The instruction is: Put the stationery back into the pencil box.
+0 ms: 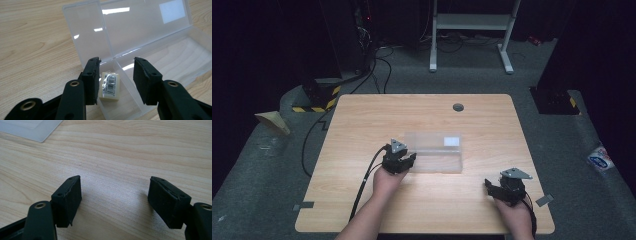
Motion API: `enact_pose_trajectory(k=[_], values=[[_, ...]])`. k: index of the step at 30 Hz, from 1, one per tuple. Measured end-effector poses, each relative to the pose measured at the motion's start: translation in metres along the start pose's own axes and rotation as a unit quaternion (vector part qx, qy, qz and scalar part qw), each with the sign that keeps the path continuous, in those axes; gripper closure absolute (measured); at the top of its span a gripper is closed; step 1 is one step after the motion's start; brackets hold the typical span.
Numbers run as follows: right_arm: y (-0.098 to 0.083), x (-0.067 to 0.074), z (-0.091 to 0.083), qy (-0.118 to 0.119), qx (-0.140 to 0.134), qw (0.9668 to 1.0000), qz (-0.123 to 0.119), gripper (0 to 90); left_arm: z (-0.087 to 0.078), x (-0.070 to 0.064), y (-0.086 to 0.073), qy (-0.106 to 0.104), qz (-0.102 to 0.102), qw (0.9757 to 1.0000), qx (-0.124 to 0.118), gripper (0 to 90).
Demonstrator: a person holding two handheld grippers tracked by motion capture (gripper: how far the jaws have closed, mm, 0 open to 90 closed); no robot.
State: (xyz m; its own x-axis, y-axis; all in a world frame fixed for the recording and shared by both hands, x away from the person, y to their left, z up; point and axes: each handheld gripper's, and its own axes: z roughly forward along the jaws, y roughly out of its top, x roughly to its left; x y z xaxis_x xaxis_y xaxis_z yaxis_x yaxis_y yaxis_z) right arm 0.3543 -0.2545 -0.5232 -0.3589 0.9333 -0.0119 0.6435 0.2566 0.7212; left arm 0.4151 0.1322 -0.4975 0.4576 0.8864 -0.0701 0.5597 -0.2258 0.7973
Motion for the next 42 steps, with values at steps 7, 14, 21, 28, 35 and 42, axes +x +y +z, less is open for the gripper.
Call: enact_pose_trajectory(k=[7,14,21,28,35,42], values=[[0.000,0.000,0.000,0.000,0.000,1.0000,0.000,26.6,-0.002,-0.001,0.000,0.013,0.014,0.9998,0.000,48.8],[0.000,0.000,0.000,0.000,0.000,1.0000,0.000,26.6,-0.006,0.002,0.002,0.009,0.004,0.9999,-0.005,41.9],[0.000,0.000,0.000,0.000,0.000,1.0000,0.000,26.6,-0.010,0.003,0.003,0.007,0.005,0.9999,-0.010,40.8],[0.000,0.000,0.000,-0.002,-0.001,1.0000,-0.001,26.7,-0.016,0.003,0.004,0.007,0.007,0.9998,-0.015,40.4],[0.000,0.000,0.000,-0.002,-0.001,1.0000,-0.001,26.6,-0.023,0.008,0.005,0.011,0.007,0.9997,-0.019,40.4],[0.000,0.000,0.000,-0.002,-0.002,1.0000,-0.001,26.6,-0.030,0.014,0.005,0.017,0.006,0.9996,-0.022,40.4]])
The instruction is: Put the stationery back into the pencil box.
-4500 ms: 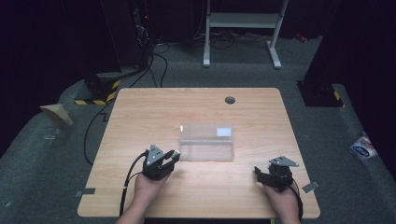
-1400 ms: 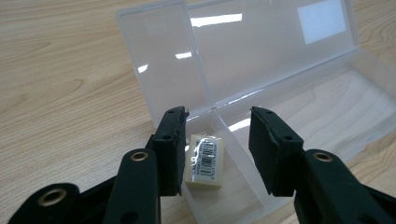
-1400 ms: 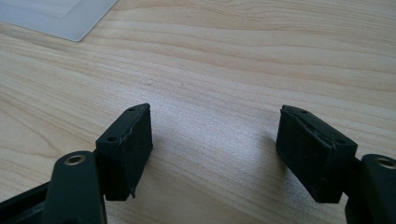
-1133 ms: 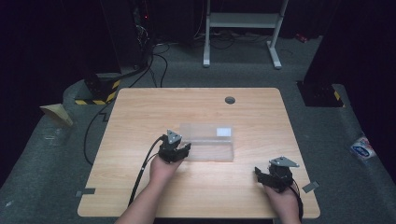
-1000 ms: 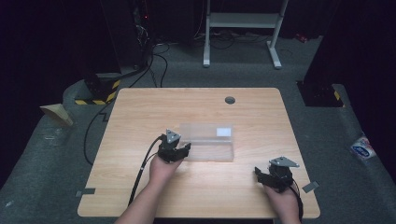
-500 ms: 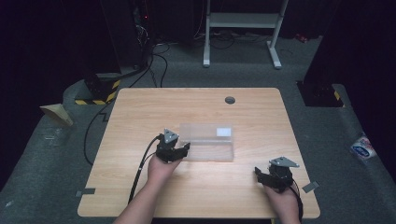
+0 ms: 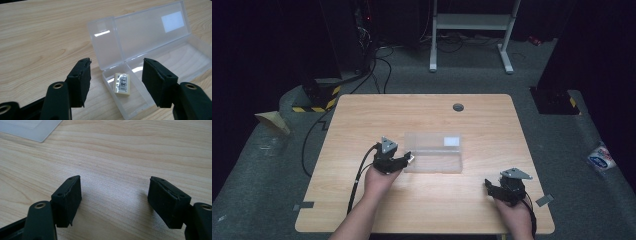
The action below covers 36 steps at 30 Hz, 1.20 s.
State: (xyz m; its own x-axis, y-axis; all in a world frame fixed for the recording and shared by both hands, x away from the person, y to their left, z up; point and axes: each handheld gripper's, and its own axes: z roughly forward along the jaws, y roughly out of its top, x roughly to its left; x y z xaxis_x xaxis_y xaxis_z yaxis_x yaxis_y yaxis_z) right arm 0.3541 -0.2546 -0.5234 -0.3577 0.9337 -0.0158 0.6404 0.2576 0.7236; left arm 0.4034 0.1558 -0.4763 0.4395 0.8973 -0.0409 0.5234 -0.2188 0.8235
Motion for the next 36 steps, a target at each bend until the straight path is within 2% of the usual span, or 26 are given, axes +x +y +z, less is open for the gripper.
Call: enact_pose_trajectory(k=[8,12,17,19,22,24,25,27,29,31,36], values=[[0.000,0.000,0.000,0.000,0.001,1.0000,0.000,26.6,-0.011,0.010,-0.003,0.009,0.003,0.9999,0.004,40.3],[0.000,0.000,0.000,0.000,0.001,1.0000,0.000,26.6,-0.021,0.019,-0.014,0.012,0.003,0.9999,0.008,39.5],[0.000,0.000,0.000,0.000,0.001,1.0000,-0.001,26.6,-0.037,0.037,-0.049,0.019,0.003,0.9988,0.045,37.9],[0.000,0.000,0.000,0.000,0.000,1.0000,-0.001,26.7,-0.047,0.046,-0.067,0.031,0.010,0.9974,0.064,36.7],[0.000,0.000,-0.001,0.000,0.001,1.0000,0.000,26.6,-0.062,0.058,-0.087,0.051,0.017,0.9953,0.081,35.4],[0.000,0.000,-0.001,-0.001,0.000,1.0000,-0.001,26.6,-0.071,0.067,-0.098,0.066,0.016,0.9943,0.082,34.8],[-0.001,0.000,-0.001,-0.001,0.001,1.0000,0.000,26.6,-0.074,0.071,-0.104,0.067,0.010,0.9944,0.081,34.3],[-0.001,0.000,-0.001,-0.002,0.001,1.0000,0.001,26.7,-0.079,0.079,-0.114,0.058,-0.014,0.9964,0.061,29.4],[-0.001,0.000,-0.001,-0.002,0.001,1.0000,0.002,26.6,-0.083,0.083,-0.116,0.058,-0.025,0.9964,0.057,29.0],[-0.001,0.000,-0.001,-0.003,0.000,1.0000,0.002,26.7,-0.083,0.084,-0.116,0.058,-0.021,0.9963,0.060,24.0],[-0.001,0.000,-0.001,-0.003,0.000,1.0000,0.002,26.7,-0.081,0.081,-0.116,0.063,-0.023,0.9958,0.063,21.8]])
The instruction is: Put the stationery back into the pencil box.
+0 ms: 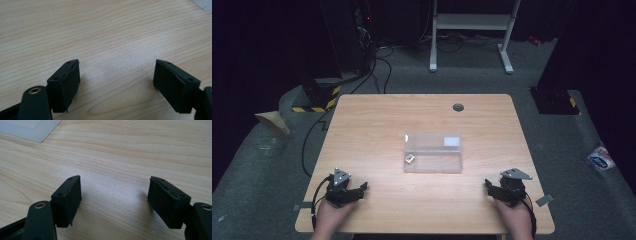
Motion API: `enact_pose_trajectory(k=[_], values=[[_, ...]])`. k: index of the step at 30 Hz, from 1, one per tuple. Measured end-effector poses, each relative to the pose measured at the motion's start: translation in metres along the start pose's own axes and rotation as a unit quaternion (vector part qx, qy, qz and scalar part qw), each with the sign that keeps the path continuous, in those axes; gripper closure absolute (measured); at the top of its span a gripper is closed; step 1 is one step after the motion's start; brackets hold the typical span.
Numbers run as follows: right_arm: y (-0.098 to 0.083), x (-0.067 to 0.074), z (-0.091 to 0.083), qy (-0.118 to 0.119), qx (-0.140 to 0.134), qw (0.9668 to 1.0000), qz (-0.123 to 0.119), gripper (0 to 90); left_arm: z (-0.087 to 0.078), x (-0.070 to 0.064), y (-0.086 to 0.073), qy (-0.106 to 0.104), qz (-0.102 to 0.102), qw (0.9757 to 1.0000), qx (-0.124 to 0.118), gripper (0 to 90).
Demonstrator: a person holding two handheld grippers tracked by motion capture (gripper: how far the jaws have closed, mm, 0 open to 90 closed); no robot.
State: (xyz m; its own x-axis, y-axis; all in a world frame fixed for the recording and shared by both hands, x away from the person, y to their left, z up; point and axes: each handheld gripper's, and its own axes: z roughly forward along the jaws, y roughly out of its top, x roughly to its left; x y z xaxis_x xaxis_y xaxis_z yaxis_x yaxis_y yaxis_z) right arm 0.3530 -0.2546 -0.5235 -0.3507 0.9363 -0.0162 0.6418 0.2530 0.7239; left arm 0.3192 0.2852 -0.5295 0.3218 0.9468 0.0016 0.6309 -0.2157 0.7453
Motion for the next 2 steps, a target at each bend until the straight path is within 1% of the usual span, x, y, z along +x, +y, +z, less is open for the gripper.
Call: enact_pose_trajectory(k=[2], values=[[0.0000,0.0000,0.0000,0.000,0.000,1.0000,0.001,26.7,0.0001,0.0001,0.0000,-0.001,0.000,1.0000,0.000,21.4]])
